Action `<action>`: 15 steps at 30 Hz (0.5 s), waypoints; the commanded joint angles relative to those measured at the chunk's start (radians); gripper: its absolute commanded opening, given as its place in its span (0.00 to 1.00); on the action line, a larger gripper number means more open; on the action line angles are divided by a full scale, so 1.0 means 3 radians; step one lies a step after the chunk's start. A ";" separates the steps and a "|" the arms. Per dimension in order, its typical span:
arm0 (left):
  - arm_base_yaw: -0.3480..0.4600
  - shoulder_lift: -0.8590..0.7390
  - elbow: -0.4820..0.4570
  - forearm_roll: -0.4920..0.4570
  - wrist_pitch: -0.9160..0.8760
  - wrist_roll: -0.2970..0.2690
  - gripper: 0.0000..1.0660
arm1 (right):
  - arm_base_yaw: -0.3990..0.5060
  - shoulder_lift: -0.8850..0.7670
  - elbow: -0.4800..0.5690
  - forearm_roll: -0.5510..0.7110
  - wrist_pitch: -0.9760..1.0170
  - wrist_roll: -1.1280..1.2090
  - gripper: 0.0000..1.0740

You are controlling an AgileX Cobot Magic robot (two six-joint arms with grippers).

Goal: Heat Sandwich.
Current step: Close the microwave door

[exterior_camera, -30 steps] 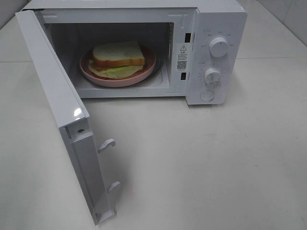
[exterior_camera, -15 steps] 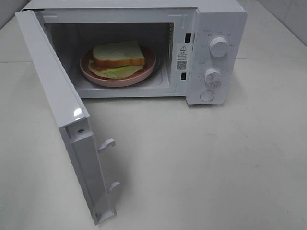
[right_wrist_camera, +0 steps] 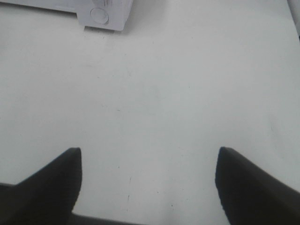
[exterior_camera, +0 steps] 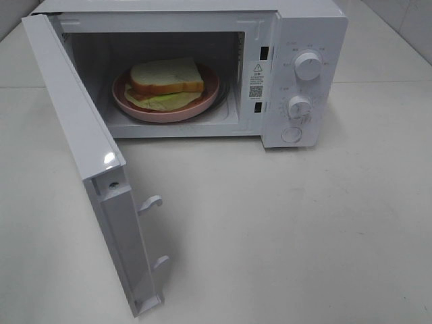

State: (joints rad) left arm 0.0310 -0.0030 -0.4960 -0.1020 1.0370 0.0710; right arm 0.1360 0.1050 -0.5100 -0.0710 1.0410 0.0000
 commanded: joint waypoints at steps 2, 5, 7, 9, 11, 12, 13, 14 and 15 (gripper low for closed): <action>0.0010 -0.0093 0.0010 -0.0010 -0.0030 -0.0020 0.95 | -0.0190 -0.0293 0.0013 0.0003 -0.0023 0.0000 0.71; 0.0010 -0.0093 0.0010 -0.0010 -0.0030 -0.0020 0.95 | -0.0263 -0.0403 0.0013 0.0003 -0.0023 0.0000 0.71; 0.0010 -0.0093 0.0010 -0.0010 -0.0030 -0.0020 0.95 | -0.0313 -0.0453 0.0013 0.0003 -0.0023 0.0037 0.71; 0.0010 -0.0093 0.0010 -0.0010 -0.0030 -0.0020 0.95 | -0.0313 -0.0453 0.0013 0.0000 -0.0023 0.0050 0.71; 0.0010 -0.0093 0.0010 -0.0010 -0.0030 -0.0020 0.95 | -0.0313 -0.0453 0.0013 0.0000 -0.0023 0.0050 0.71; 0.0010 -0.0093 0.0010 -0.0010 -0.0030 -0.0020 0.95 | -0.0313 -0.0453 0.0013 0.0000 -0.0023 0.0050 0.71; 0.0010 -0.0093 0.0010 -0.0010 -0.0030 -0.0020 0.95 | -0.0313 -0.0453 0.0013 0.0000 -0.0023 0.0050 0.71; 0.0010 -0.0093 0.0010 -0.0010 -0.0030 -0.0020 0.95 | -0.0313 -0.0453 0.0013 0.0000 -0.0023 0.0050 0.71; 0.0010 -0.0093 0.0010 -0.0010 -0.0030 -0.0020 0.95 | -0.0313 -0.0453 0.0013 0.0000 -0.0023 0.0050 0.71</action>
State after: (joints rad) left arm 0.0310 -0.0030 -0.4960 -0.1020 1.0370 0.0710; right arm 0.0500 -0.0040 -0.5100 -0.0710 1.0410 0.0060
